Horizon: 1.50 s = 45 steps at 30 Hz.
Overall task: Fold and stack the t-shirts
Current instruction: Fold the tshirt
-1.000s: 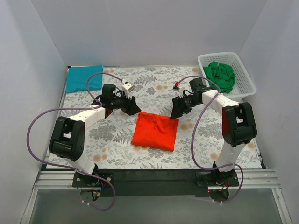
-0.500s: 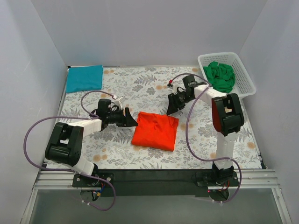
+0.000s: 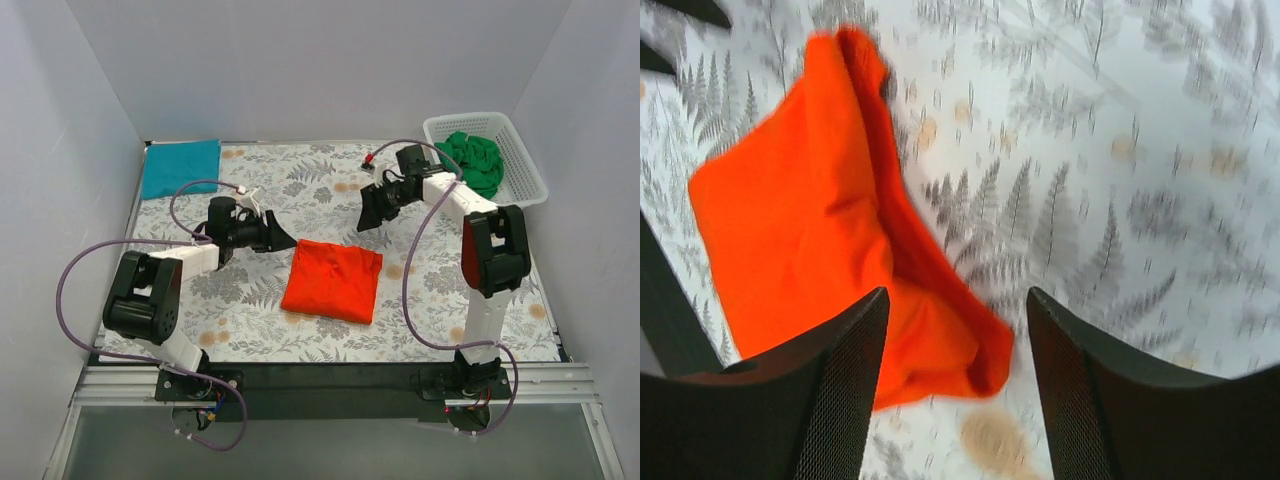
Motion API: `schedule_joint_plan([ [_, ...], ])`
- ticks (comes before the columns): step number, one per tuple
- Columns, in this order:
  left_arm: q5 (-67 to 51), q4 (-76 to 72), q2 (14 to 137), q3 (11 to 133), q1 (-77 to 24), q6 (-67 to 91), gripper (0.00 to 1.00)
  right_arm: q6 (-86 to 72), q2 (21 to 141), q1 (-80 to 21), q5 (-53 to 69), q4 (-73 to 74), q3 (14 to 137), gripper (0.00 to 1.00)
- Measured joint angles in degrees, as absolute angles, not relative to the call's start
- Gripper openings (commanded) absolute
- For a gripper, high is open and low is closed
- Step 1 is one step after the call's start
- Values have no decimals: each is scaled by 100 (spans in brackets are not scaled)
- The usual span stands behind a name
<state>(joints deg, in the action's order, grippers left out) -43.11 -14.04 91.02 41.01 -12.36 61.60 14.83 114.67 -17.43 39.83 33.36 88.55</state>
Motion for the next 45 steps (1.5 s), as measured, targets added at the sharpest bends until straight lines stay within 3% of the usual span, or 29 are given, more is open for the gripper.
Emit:
schedule_joint_plan([
  [5,-4338,-1568,9725,4403,-1236,6200,39,1361,10499,-1564,3765,3492,7708,66],
  [11,-4438,-1643,9946,4268,-1234,6451,20,1396,10429,-1588,3802,3647,7065,63],
  [17,-4552,-1710,9944,3671,-1234,6724,11,1527,10840,-1590,3935,3712,6965,51],
  [21,-4619,-1678,9944,3465,-1234,6943,6,1627,11303,-1588,4239,3760,7091,35],
  [25,-4740,-1774,9944,3312,-1234,7192,0,1662,11655,-1577,4501,3789,7406,28],
  [30,-4875,-1855,9944,3092,-1232,7513,1,1675,11963,-1577,4563,3793,7883,29],
  [38,-4890,-1621,9463,3105,-980,7470,32,1734,11745,-1566,4449,3811,8031,46],
  [45,-4759,-1387,8958,3546,-888,6952,35,1776,11100,-1533,4438,3780,8302,48],
])
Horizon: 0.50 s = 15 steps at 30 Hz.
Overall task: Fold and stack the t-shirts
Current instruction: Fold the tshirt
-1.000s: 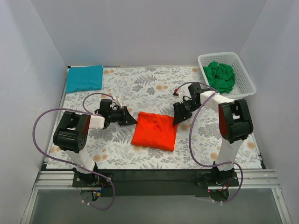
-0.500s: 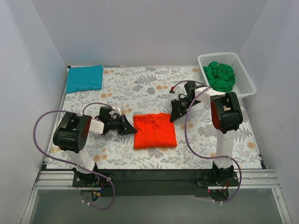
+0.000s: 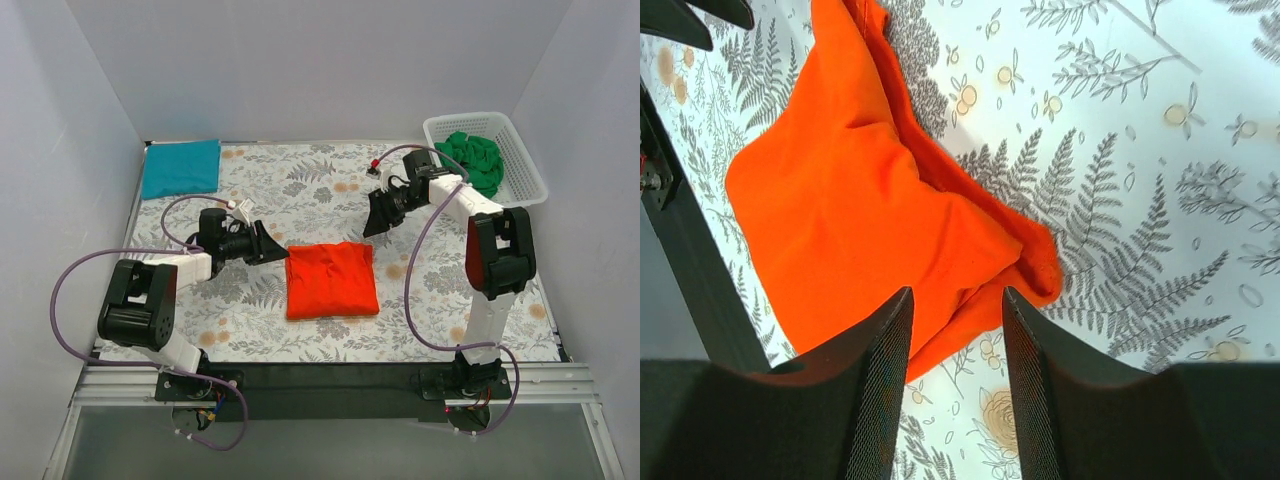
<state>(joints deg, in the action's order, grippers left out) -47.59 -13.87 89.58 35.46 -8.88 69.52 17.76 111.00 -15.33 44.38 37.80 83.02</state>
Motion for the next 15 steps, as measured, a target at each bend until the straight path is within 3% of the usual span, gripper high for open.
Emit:
schedule_joint_plan([
  [7,-4617,-1323,9465,4300,-888,6519,44,1706,11583,-1533,4480,3662,8772,49],
  [15,-4665,-1286,10151,4613,-888,6405,42,1579,12055,-1551,4560,3594,8807,49],
])
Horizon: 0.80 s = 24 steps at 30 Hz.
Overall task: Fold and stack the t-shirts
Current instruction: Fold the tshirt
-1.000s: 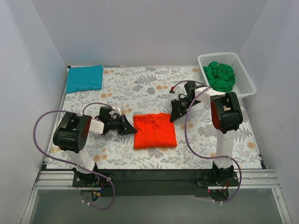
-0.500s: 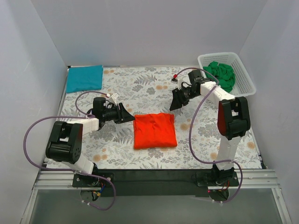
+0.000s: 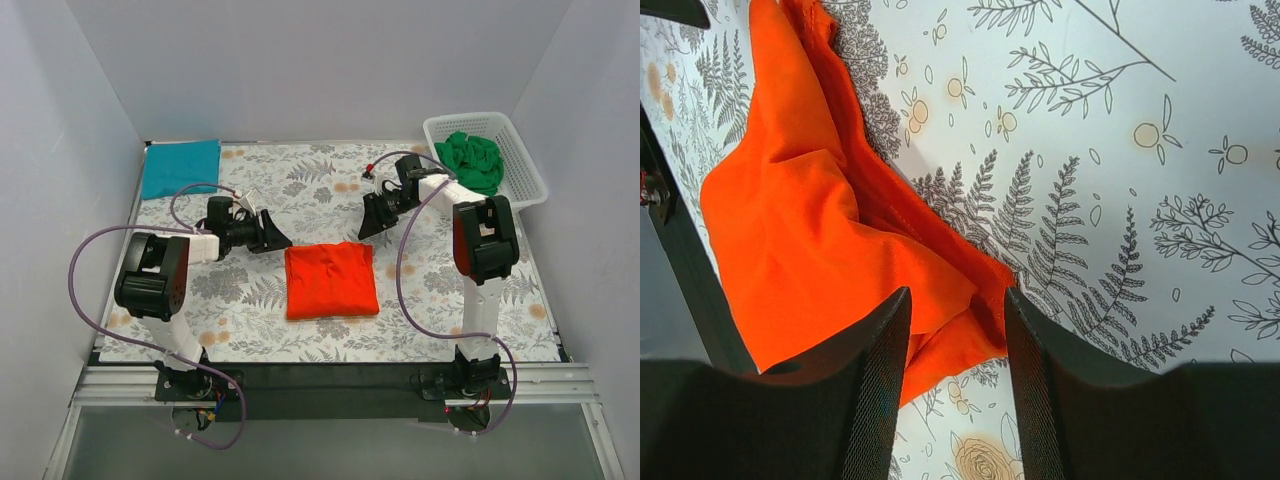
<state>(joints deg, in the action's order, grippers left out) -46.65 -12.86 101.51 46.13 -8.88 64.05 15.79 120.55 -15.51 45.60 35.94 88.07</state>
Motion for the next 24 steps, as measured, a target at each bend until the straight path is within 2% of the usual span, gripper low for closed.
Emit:
schedule_joint_plan([
  [20,-4735,-1402,10473,4635,-1037,6510,36,1511,12226,-1588,4847,3498,8573,50],
  [23,-4735,-1426,10473,4635,-1044,6541,29,1518,12226,-1592,4869,3483,8477,45],
  [24,-4735,-1426,10473,4635,-1044,6558,27,1522,12223,-1592,4880,3481,8455,38],
])
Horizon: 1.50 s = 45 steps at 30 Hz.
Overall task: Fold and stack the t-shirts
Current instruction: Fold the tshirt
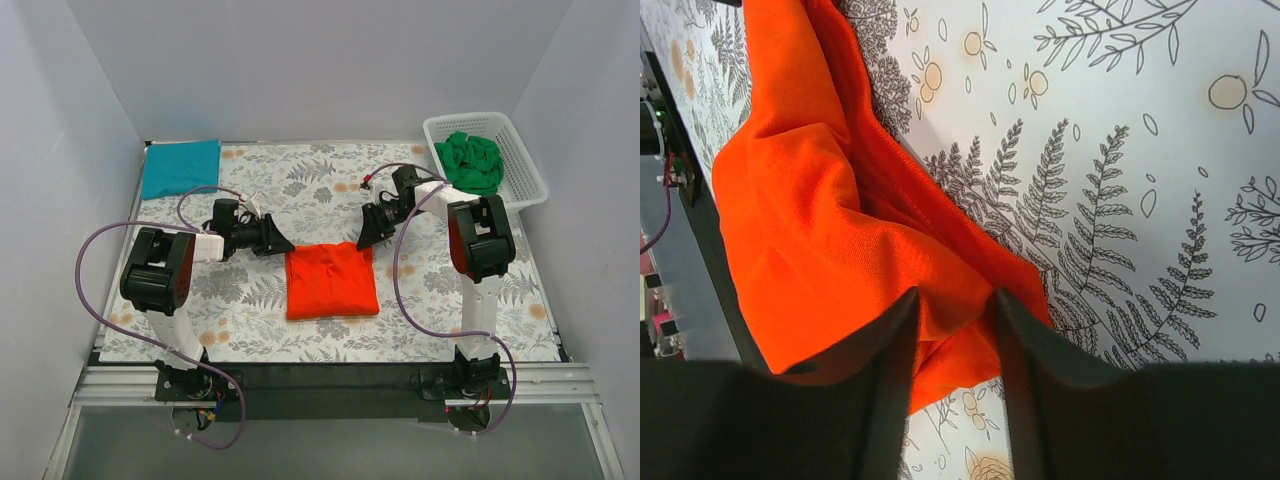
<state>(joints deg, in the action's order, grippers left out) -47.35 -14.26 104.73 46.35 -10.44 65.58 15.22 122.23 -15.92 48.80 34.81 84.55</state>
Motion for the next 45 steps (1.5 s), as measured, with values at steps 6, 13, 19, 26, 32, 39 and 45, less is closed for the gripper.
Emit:
schedule_joint_plan([
  [6,-4740,-1463,10468,4635,-1052,6573,0,1507,12191,-1594,4943,3461,8442,3],
  [13,-4633,-1286,10095,4604,-1052,6388,0,1487,11681,-1592,4790,3479,8331,1],
  [19,-4283,-972,9559,4576,-1017,6010,0,1590,11102,-1575,4342,3465,8156,1],
  [26,-3986,-753,9865,4720,-921,5763,0,1647,11246,-1509,3913,3398,8119,1],
  [32,-3933,-779,10495,5028,-902,5697,0,1531,11754,-1498,3785,3170,8156,1],
  [39,-4029,-823,10680,5271,-799,5645,40,1306,11922,-1487,3739,3109,8436,43],
  [45,-4193,-722,10053,5076,-567,5754,49,1170,11491,-1347,3699,3063,8344,50],
])
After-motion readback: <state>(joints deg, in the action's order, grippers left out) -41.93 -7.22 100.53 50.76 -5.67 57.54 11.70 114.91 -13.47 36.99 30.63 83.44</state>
